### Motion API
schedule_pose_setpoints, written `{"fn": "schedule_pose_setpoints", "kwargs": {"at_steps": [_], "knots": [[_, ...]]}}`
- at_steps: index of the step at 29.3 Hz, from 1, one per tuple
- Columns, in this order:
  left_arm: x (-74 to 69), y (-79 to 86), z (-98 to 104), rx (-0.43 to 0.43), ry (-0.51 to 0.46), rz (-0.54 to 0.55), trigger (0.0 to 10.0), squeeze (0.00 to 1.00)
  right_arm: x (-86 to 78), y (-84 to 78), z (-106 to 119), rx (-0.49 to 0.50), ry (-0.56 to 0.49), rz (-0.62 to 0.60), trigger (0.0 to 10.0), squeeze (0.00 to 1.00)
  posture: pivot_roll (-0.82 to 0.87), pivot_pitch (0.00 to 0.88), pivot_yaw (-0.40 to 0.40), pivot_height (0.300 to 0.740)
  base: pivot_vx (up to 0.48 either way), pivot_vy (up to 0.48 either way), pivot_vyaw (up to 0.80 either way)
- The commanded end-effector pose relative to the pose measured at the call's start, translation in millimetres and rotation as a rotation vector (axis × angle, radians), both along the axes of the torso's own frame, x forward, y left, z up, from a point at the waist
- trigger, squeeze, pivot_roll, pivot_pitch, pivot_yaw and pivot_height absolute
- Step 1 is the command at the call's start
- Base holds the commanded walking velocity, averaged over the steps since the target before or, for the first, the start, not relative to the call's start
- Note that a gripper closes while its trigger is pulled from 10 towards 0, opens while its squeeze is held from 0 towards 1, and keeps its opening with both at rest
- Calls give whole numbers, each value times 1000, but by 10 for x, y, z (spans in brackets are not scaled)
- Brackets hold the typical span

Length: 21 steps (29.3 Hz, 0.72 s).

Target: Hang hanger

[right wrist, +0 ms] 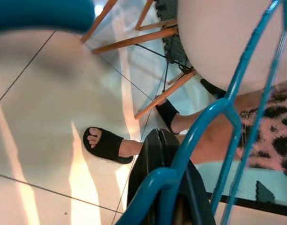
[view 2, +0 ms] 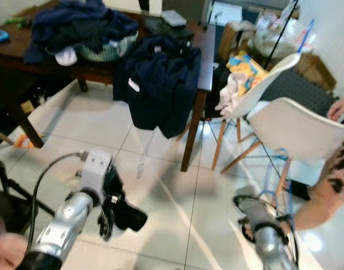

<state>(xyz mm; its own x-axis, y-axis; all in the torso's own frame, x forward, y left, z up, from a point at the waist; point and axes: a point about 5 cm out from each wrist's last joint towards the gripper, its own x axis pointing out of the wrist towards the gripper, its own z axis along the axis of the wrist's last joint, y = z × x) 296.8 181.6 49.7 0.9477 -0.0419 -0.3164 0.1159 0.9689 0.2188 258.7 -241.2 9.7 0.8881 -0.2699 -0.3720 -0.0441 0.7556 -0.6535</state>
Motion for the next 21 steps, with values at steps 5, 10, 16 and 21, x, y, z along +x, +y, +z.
{"fn": "schedule_pose_setpoints", "kwargs": {"at_steps": [5, 10, 16, 21], "knots": [[-27, -81, -356, -102, 127, 36, 10000, 0, 40, -76, -223, 390, 76, -269, 10000, 0, 140, 0, -83, 740, 0, 0, 0], [-40, -142, -447, -322, 175, 55, 10000, 0, 37, -72, -238, 714, 5, -333, 10000, 0, 135, 0, -73, 740, 0, 0, -160], [62, -98, -372, -515, 147, 73, 10000, 0, 39, -196, -155, 771, -98, -328, 10000, 0, 109, 0, -73, 740, 0, 0, -800], [73, -148, -379, -500, 149, 36, 10000, 0, -13, -246, -189, 782, -100, -341, 10000, 0, 116, 0, -82, 740, 0, 0, -800]]}}
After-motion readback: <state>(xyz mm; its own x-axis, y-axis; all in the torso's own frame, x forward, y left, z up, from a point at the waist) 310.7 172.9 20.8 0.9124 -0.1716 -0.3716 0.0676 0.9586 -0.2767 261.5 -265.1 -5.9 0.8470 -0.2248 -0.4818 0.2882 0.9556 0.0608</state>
